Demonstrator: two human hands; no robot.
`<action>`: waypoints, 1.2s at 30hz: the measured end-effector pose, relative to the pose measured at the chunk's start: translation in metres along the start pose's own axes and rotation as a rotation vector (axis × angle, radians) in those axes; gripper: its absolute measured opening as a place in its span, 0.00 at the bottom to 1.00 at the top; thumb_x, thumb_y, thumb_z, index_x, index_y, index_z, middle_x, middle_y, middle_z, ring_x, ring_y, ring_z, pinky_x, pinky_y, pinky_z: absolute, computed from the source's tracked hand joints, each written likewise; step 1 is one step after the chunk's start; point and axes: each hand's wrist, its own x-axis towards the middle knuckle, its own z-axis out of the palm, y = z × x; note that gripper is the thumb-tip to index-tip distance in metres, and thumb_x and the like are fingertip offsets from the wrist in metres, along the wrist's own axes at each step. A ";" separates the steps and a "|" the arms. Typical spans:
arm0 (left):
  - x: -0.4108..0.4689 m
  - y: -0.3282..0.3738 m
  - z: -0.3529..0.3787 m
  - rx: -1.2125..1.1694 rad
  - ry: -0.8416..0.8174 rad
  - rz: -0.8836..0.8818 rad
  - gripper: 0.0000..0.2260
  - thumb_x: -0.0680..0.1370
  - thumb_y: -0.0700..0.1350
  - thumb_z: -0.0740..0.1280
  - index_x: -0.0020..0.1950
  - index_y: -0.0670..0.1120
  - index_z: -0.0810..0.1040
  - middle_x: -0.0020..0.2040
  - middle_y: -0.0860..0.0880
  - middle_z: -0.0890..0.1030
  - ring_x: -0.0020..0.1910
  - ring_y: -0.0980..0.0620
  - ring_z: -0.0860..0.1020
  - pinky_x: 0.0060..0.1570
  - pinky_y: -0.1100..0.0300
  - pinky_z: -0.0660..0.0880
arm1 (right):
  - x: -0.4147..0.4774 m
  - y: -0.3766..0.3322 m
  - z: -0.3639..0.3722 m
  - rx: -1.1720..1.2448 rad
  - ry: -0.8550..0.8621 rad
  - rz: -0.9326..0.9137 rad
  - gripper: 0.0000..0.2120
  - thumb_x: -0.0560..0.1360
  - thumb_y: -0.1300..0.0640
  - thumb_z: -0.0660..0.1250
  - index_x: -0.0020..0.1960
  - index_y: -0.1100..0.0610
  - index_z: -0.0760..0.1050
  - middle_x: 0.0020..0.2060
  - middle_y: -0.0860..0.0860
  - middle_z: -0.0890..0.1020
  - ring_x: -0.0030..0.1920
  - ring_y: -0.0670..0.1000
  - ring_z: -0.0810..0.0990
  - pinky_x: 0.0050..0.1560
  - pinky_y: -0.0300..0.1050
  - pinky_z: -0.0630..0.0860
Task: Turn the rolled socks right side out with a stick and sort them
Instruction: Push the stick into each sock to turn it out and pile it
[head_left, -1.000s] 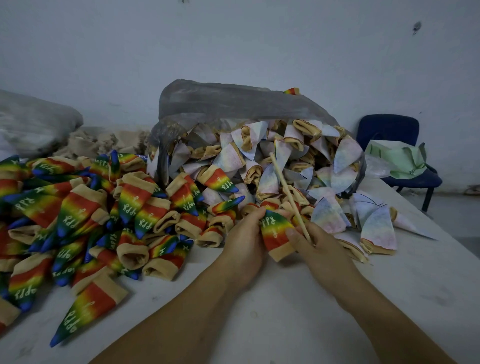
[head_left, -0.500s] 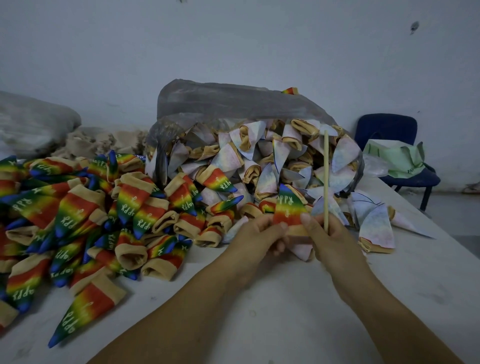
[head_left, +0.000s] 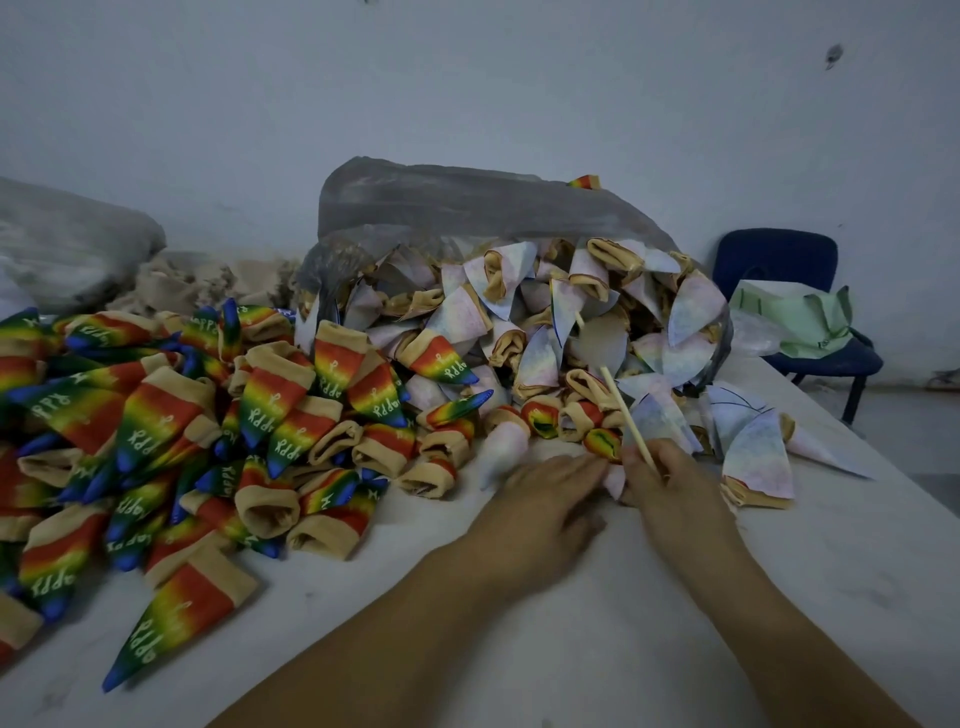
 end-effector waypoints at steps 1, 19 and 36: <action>0.000 0.001 0.000 -0.021 0.004 -0.018 0.19 0.81 0.47 0.64 0.72 0.50 0.71 0.68 0.51 0.75 0.66 0.53 0.71 0.66 0.55 0.68 | 0.001 0.000 0.000 -0.007 -0.012 0.003 0.07 0.79 0.53 0.61 0.43 0.49 0.72 0.38 0.50 0.77 0.38 0.42 0.72 0.35 0.38 0.64; 0.005 0.007 -0.016 -0.799 0.341 -0.408 0.12 0.81 0.55 0.64 0.65 0.62 0.75 0.64 0.57 0.77 0.57 0.56 0.79 0.54 0.63 0.78 | -0.005 -0.014 -0.004 0.113 -0.038 0.002 0.12 0.77 0.44 0.61 0.39 0.45 0.77 0.26 0.40 0.77 0.28 0.38 0.72 0.30 0.36 0.67; 0.005 0.032 -0.012 -0.905 0.332 -0.425 0.12 0.82 0.51 0.63 0.53 0.71 0.78 0.65 0.63 0.78 0.65 0.65 0.73 0.69 0.60 0.69 | -0.008 -0.018 0.009 -0.053 0.155 -0.349 0.05 0.78 0.51 0.60 0.45 0.48 0.73 0.38 0.44 0.74 0.42 0.41 0.73 0.36 0.31 0.66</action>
